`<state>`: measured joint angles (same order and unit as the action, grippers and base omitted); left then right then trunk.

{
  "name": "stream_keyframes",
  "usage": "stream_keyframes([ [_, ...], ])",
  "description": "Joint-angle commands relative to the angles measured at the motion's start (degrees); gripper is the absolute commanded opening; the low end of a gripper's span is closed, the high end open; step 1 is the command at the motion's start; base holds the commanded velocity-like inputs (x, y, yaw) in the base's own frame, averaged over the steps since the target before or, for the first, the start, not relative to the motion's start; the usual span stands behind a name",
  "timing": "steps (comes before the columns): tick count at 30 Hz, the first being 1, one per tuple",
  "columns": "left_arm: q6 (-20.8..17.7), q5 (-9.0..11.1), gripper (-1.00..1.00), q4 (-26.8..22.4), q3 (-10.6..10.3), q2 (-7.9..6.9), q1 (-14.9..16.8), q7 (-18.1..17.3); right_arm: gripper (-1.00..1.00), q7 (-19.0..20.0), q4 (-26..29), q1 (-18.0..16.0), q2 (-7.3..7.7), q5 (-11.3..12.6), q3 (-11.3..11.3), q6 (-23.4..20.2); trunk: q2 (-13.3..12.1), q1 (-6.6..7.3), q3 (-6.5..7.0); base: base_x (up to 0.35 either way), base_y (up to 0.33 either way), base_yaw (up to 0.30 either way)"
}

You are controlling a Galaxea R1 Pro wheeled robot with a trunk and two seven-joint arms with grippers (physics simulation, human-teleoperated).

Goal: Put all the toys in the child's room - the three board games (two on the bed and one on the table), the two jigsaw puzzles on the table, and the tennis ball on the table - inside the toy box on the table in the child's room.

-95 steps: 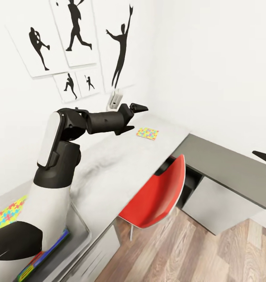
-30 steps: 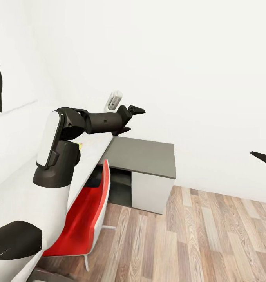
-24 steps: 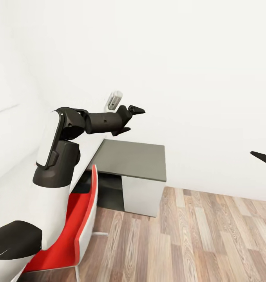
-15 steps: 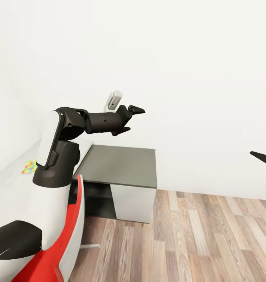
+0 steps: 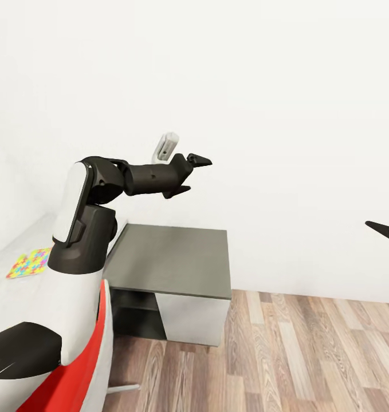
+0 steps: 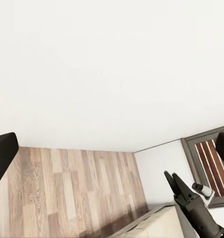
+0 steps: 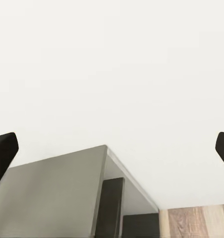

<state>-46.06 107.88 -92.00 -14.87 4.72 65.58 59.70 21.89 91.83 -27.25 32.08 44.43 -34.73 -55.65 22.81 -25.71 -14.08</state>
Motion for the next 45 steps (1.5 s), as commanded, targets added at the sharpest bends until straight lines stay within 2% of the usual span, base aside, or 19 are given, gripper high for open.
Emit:
stream_keyframes([
  [1,-0.12,0.49,1.0,-0.03,0.07,0.03,0.07,0.6,1.0,0.51,0.0,-0.08,0.01,-0.42,-0.08,-0.29,0.11,-0.07,-0.11,0.335,0.054,-0.006],
  [10,-0.09,0.5,1.0,-0.03,0.1,0.03,0.05,0.59,1.0,0.52,0.01,-0.08,0.0,-0.42,-0.08,-0.26,0.11,-0.07,-0.1,0.249,0.053,-0.003],
  [27,-0.08,0.52,1.0,-0.03,0.1,0.03,-0.09,0.59,1.0,0.53,0.02,-0.08,0.0,-0.4,-0.06,-0.39,0.11,-0.07,-0.1,0.027,0.006,0.006],
  [35,-0.08,0.52,1.0,0.02,0.12,0.03,-0.1,0.68,1.0,0.53,0.02,-0.08,0.0,-0.4,-0.14,-0.42,0.11,-0.07,-0.1,0.061,0.0,0.18],
  [45,-0.08,0.49,1.0,0.13,0.18,0.03,-0.07,0.83,1.0,0.54,0.02,-0.08,0.0,-0.4,-0.16,-0.42,0.11,-0.07,-0.1,0.265,0.0,0.183],
])
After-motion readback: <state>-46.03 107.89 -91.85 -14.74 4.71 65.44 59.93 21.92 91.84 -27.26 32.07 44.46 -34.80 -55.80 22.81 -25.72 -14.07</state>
